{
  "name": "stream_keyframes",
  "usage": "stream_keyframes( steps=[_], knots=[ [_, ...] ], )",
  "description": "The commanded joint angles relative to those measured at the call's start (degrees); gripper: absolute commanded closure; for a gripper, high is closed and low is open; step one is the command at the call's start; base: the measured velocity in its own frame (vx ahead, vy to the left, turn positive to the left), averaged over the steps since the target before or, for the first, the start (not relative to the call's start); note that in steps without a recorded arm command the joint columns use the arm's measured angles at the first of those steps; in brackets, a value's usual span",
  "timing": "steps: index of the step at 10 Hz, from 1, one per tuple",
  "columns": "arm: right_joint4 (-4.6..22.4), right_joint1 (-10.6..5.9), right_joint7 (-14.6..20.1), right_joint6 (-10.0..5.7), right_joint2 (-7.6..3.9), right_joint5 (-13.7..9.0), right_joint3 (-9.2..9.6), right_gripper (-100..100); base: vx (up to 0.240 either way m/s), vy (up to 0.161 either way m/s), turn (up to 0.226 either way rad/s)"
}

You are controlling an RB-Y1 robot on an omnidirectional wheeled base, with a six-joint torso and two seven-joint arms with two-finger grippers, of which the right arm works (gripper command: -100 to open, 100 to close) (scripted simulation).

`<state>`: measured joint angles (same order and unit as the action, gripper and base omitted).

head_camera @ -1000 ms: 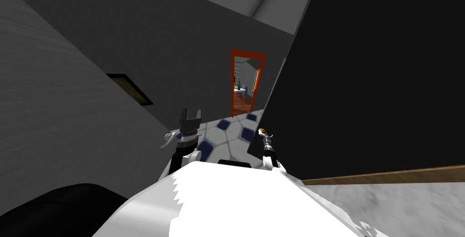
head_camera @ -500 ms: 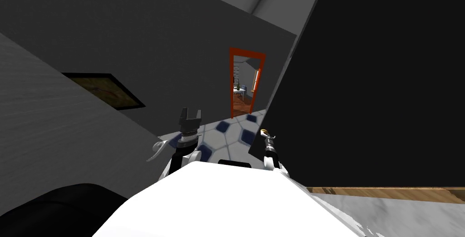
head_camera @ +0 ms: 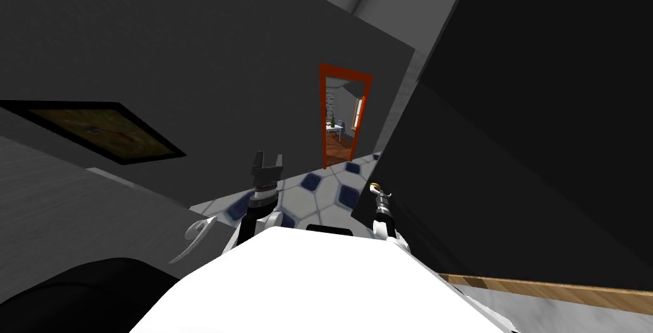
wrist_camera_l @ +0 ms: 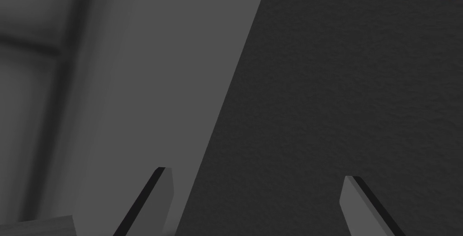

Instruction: Push the door open

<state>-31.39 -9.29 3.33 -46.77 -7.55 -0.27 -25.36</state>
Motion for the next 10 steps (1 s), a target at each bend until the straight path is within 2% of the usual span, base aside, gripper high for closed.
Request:
stream_keyframes(
  steps=[1,4,5,10],
  knots=[
    [-0.6,0.45,-0.6,-0.04,-0.47,-0.8,-1.46,100,0.241,0.04,-0.093],
    [-0.6,0.49,-0.8,-0.04,-0.55,-1.1,-1.98,100,0.132,0.023,-0.026],
    [-0.5,0.58,-1.2,-0.03,-0.71,-1.7,-2.93,100,0.105,0.034,-0.055],
    [-0.4,0.75,-1.9,-0.01,-1.0,-2.8,-4.66,100,0.158,0.035,-0.046]
  ],
)
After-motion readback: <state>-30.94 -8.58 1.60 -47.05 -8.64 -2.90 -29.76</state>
